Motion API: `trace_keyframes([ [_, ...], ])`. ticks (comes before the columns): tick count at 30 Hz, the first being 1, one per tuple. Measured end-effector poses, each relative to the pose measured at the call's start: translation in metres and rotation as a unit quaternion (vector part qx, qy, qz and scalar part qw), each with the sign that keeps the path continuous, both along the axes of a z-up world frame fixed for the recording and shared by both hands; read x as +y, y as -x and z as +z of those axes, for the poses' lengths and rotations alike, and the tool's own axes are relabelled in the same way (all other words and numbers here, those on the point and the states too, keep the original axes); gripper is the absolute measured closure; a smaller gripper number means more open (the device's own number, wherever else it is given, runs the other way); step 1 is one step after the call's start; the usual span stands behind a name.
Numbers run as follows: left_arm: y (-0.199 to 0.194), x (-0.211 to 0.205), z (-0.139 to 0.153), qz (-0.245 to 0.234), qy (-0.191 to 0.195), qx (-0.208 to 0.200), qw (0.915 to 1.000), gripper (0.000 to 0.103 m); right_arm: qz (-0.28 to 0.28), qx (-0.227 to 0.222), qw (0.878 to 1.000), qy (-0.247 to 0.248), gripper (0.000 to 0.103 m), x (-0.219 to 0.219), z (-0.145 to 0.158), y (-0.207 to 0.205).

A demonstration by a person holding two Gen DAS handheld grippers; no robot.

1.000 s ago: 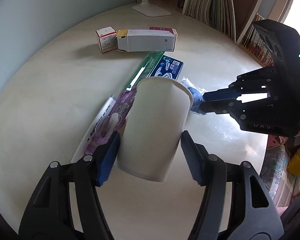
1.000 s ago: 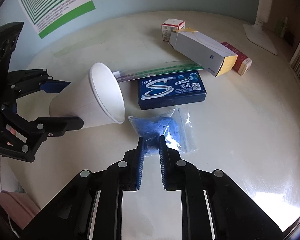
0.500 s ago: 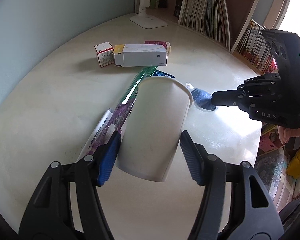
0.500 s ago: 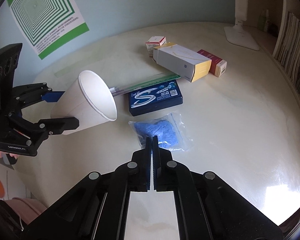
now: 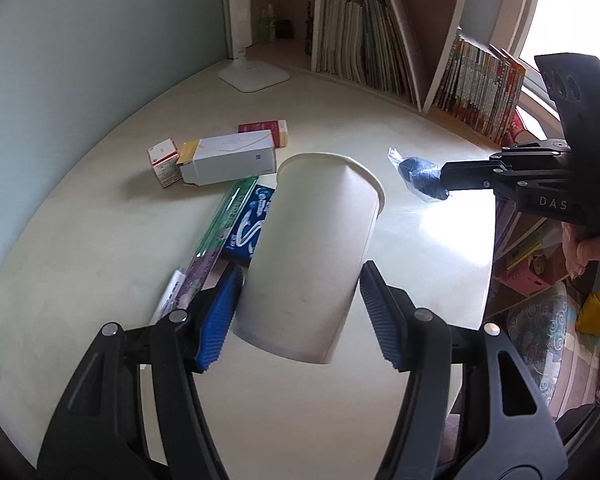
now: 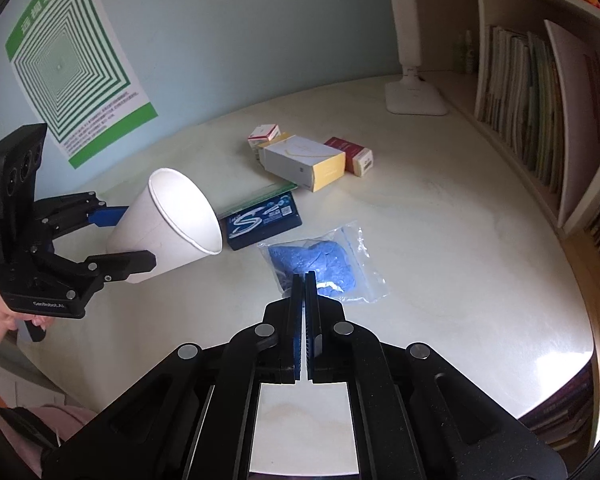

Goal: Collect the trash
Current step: 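Carry the paper cup and glove bag over the teal bin and release both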

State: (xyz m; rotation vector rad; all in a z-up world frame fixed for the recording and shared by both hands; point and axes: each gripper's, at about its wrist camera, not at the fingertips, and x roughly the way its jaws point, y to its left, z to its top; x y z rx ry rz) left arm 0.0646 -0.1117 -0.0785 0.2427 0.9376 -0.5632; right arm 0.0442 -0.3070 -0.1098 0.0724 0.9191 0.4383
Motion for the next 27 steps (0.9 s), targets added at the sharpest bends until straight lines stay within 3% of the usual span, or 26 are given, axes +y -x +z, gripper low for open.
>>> trace_keyframes([
  [7,0.015,-0.054,-0.005,-0.075,-0.008,-0.004,0.9971,0.045,-0.065,-0.004,0.998,0.0,0.101,-0.053,0.007,0.048],
  [14,0.045,-0.126,-0.008,-0.172,-0.008,0.001,0.9851,0.045,-0.157,0.006,0.988,-0.004,0.101,-0.113,0.009,0.12],
  [21,0.097,-0.2,-0.016,-0.275,-0.012,0.01,0.9613,0.045,-0.253,0.024,0.967,-0.005,0.101,-0.163,-0.002,0.212],
  [27,0.149,-0.244,-0.036,-0.353,-0.026,0.03,0.9347,0.045,-0.32,0.05,0.946,-0.019,0.101,-0.18,-0.023,0.283],
])
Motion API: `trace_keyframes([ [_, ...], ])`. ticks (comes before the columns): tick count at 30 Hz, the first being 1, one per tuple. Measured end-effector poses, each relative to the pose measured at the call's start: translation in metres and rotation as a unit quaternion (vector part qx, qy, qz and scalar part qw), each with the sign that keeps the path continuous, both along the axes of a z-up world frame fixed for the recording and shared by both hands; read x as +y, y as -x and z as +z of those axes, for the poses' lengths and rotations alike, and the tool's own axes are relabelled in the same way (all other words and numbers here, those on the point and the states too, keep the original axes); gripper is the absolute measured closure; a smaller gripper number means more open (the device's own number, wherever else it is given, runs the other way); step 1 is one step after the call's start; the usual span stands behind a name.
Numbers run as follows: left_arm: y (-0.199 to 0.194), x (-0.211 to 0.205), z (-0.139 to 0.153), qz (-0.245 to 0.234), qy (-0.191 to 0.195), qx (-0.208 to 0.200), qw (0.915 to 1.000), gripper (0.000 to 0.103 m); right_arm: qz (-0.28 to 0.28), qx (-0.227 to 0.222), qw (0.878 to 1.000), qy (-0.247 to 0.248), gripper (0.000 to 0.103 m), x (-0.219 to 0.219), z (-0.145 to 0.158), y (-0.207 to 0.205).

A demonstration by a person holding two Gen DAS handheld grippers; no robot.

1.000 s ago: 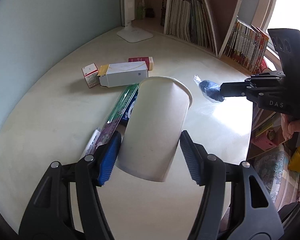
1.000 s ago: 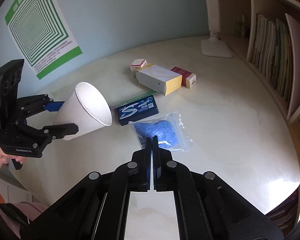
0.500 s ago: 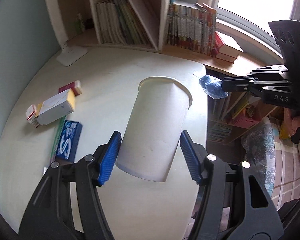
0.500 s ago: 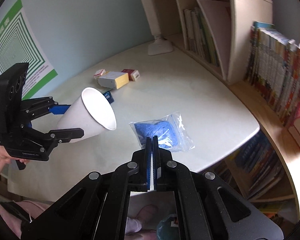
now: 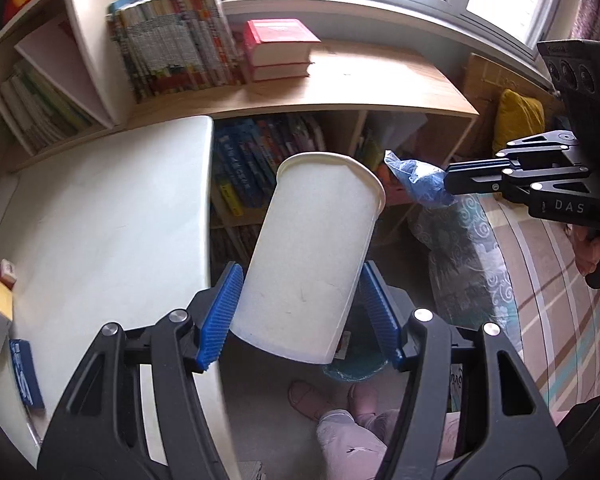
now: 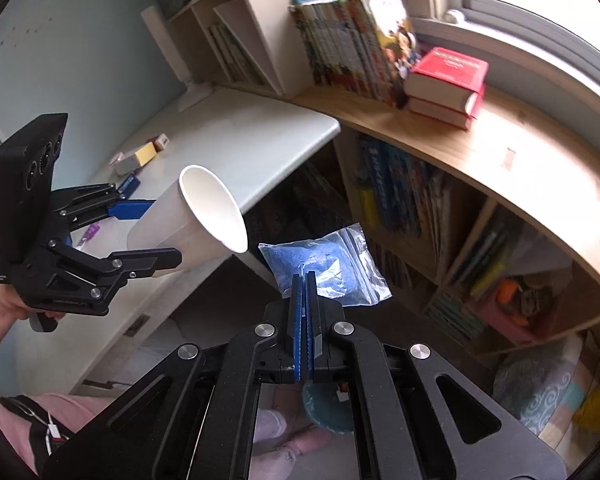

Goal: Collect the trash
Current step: 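Carry the paper cup and glove bag over the teal bin and release both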

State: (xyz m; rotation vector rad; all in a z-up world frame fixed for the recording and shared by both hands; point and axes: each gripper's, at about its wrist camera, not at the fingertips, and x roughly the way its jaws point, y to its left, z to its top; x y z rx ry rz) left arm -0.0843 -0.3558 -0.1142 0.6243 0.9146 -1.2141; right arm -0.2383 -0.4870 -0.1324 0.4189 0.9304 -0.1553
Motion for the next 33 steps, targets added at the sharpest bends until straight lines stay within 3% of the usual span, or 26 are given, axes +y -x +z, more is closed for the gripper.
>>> trace_keyframes([
  [5,0.041,-0.027,-0.027,-0.06,-0.023,0.015,0.9978,0.045,-0.045,0.02,0.999,-0.023,0.101,-0.005,-0.026,0.047],
  [13,0.088,-0.055,-0.096,-0.127,-0.068,0.039,0.9888,0.045,-0.091,0.06,0.991,-0.08,0.101,-0.005,-0.101,0.102],
  [21,0.105,-0.062,-0.192,-0.162,-0.142,0.059,0.9747,0.045,-0.108,0.091,0.98,-0.142,0.101,0.004,-0.191,0.106],
  [30,0.109,-0.052,-0.259,-0.169,-0.195,0.067,0.9639,0.042,-0.12,0.119,0.965,-0.2,0.1,0.012,-0.27,0.109],
  [33,0.111,-0.05,-0.271,-0.181,-0.211,0.068,0.9583,0.04,-0.129,0.133,0.962,-0.203,0.079,0.013,-0.284,0.11],
])
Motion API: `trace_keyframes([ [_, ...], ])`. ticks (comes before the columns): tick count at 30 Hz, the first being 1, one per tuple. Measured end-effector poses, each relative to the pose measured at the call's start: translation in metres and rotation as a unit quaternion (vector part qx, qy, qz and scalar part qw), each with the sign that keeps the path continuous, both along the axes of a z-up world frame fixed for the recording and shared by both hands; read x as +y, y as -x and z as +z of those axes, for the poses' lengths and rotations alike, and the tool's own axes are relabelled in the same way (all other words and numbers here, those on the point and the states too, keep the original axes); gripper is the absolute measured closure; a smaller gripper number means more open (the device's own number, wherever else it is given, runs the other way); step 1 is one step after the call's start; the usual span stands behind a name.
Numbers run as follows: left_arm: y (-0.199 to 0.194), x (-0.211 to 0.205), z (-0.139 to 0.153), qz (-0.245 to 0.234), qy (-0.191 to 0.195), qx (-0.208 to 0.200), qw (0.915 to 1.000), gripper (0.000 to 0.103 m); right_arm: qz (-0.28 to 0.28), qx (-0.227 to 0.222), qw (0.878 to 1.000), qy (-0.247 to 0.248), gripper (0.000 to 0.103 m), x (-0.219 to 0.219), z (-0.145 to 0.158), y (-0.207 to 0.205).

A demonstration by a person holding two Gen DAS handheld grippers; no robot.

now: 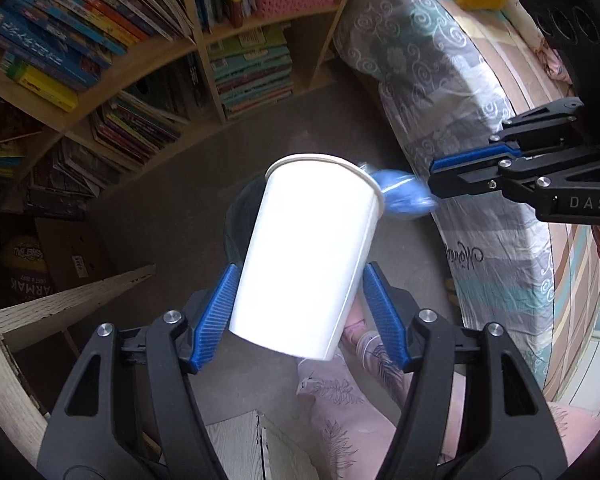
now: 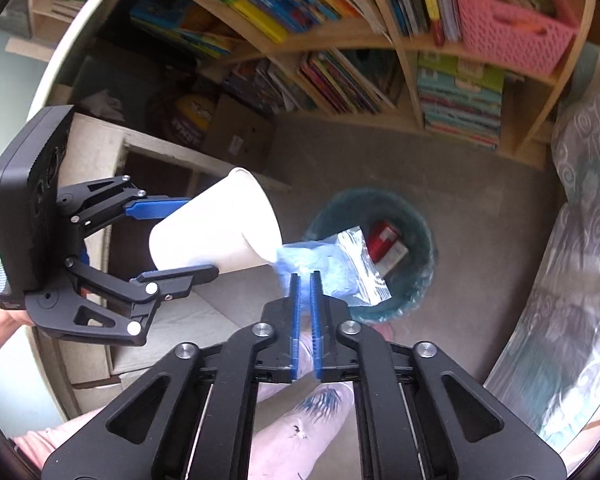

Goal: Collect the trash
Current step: 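Carry the paper cup and glove bag over the teal bin and release both, then return both tools to the desk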

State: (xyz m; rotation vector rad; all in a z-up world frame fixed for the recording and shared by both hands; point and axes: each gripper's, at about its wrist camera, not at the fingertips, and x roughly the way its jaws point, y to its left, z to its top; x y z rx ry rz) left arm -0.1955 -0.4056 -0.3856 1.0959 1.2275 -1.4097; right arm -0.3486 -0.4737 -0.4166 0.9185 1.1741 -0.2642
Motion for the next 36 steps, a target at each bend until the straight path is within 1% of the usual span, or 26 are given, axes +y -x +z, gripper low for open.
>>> trace_keyframes([
  [1,0.002,0.0,-0.001,-0.008,0.001,-0.008,0.9999,0.039,-0.002,0.001,1.0,0.006,0.063,0.0,0.0,0.002],
  [2,0.002,0.0,-0.002,-0.01,-0.001,-0.012,0.9999,0.033,-0.005,0.001,1.0,0.009,0.059,-0.001,-0.002,0.002],
  [3,0.002,-0.001,-0.002,-0.011,-0.003,-0.009,0.9999,0.027,-0.01,0.0,1.0,0.007,0.058,-0.003,-0.001,0.005],
  [4,0.002,-0.001,0.0,-0.012,-0.001,-0.008,0.9999,0.026,-0.013,0.001,1.0,0.008,0.057,-0.004,-0.001,0.007],
  [5,0.002,-0.001,0.002,-0.013,0.002,-0.01,0.9999,0.024,-0.017,0.002,1.0,0.011,0.052,-0.007,0.001,0.01],
  [6,0.003,-0.001,0.003,-0.015,0.005,-0.013,0.9998,0.021,-0.02,0.002,1.0,0.012,0.05,-0.008,0.003,0.013],
  [9,0.003,-0.002,0.007,-0.012,0.011,-0.018,0.9997,0.02,-0.025,-0.001,1.0,0.017,0.049,-0.014,0.011,0.019],
  [11,0.002,-0.003,0.01,-0.007,0.013,-0.017,0.9998,0.02,-0.025,-0.001,0.999,0.021,0.044,-0.016,0.015,0.022],
  [15,0.003,-0.003,0.017,-0.009,0.018,-0.018,0.9996,0.02,-0.026,-0.005,0.999,0.023,0.044,-0.02,0.023,0.026],
  [19,0.002,0.0,0.028,-0.005,0.022,-0.019,0.9996,0.02,-0.015,-0.009,0.999,0.027,0.043,-0.02,0.035,0.026],
  [20,0.001,0.0,0.033,-0.002,0.023,-0.019,0.9995,0.02,-0.01,-0.012,0.999,0.029,0.04,-0.02,0.04,0.025],
  [22,-0.001,0.002,0.044,0.004,0.029,-0.019,0.9994,0.02,0.0,-0.017,0.999,0.038,0.038,-0.019,0.05,0.023],
  [24,-0.005,0.006,0.062,0.012,0.039,-0.015,0.9991,0.02,0.015,-0.024,0.999,0.044,0.037,-0.017,0.065,0.018],
  [25,-0.007,0.009,0.072,0.018,0.044,-0.015,0.9988,0.02,0.023,-0.029,0.998,0.046,0.034,-0.016,0.073,0.015],
  [27,-0.013,0.017,0.094,0.035,0.056,-0.01,0.9977,0.02,0.05,-0.045,0.996,0.05,0.032,-0.014,0.09,0.004],
  [28,-0.016,0.022,0.106,0.044,0.064,-0.009,0.9969,0.019,0.064,-0.051,0.995,0.054,0.031,-0.013,0.099,-0.002],
  [30,-0.021,0.032,0.126,0.058,0.078,-0.016,0.9951,0.015,0.091,-0.068,0.992,0.063,0.026,-0.011,0.119,-0.017],
  [31,-0.026,0.038,0.137,0.067,0.085,-0.017,0.994,0.015,0.104,-0.078,0.989,0.069,0.024,-0.009,0.131,-0.025],
  [34,-0.047,0.063,0.174,0.108,0.11,-0.022,0.9878,0.013,0.152,-0.11,0.978,0.087,0.023,-0.003,0.167,-0.058],
  [36,-0.062,0.082,0.193,0.136,0.123,-0.037,0.9823,0.012,0.184,-0.128,0.969,0.099,0.022,0.004,0.189,-0.082],
])
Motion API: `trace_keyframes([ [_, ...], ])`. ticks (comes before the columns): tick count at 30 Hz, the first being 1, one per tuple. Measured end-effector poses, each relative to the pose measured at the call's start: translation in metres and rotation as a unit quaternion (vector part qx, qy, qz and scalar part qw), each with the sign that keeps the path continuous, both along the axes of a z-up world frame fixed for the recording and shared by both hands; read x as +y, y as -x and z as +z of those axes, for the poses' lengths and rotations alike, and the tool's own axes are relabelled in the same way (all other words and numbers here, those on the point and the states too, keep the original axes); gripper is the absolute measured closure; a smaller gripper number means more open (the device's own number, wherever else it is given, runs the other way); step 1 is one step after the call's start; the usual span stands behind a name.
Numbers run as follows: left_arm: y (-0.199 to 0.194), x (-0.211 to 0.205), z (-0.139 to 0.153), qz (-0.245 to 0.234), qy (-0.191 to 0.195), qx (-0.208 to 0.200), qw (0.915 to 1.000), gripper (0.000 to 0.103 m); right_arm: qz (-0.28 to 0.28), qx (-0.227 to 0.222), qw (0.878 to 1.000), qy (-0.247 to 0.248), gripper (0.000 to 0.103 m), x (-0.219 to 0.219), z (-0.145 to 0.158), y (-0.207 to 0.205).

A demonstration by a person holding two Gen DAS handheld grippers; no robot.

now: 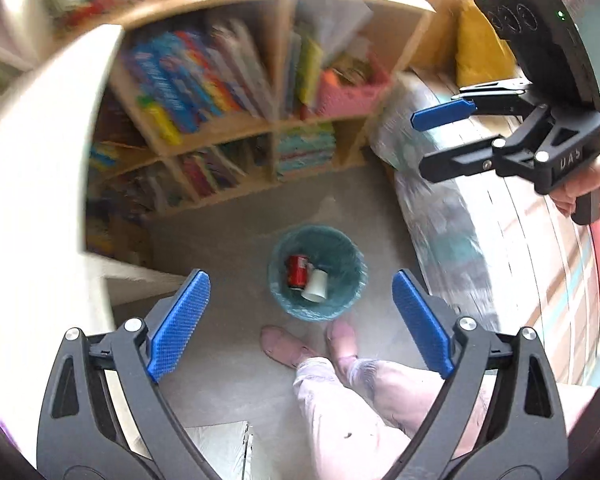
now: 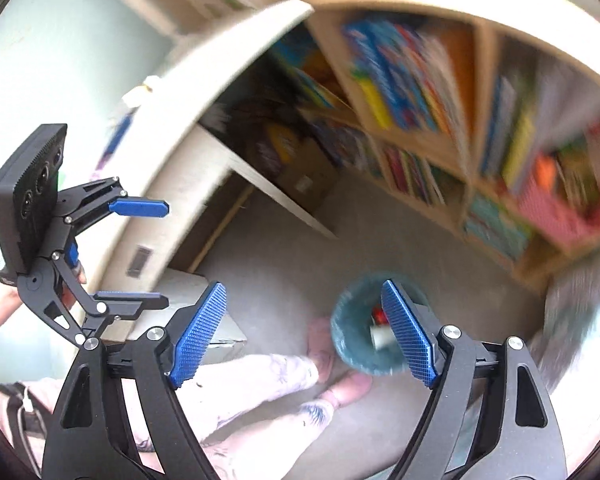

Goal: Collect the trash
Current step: 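Return both tools to the desk, then grasp the purple toothbrush package with the left tool while the right tool grasps the blue gum box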

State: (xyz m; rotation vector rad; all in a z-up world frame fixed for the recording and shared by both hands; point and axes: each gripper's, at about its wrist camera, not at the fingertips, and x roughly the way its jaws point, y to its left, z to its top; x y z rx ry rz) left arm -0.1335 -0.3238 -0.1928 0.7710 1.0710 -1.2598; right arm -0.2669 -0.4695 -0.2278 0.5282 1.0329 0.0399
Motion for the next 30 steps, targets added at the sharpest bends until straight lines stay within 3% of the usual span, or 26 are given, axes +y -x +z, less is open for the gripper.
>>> trace_keyframes([
  [5,-0.047,0.054,0.04,0.095,0.025,-0.022,0.9949,0.007,0.084,-0.048,0.995,0.038,0.014,0.038,0.053,-0.068],
  [13,-0.115,0.155,0.074,0.235,0.033,-0.08,0.9682,0.007,0.22,-0.081,0.967,0.1,0.011,0.115,0.101,-0.186],
  [24,-0.191,0.258,0.084,0.358,0.021,-0.118,0.9261,0.007,0.349,-0.098,0.925,0.114,0.011,0.206,0.114,-0.309],
  [30,-0.225,0.295,0.075,0.383,0.011,-0.118,0.916,0.007,0.394,-0.091,0.907,0.12,0.011,0.256,0.1,-0.358],
])
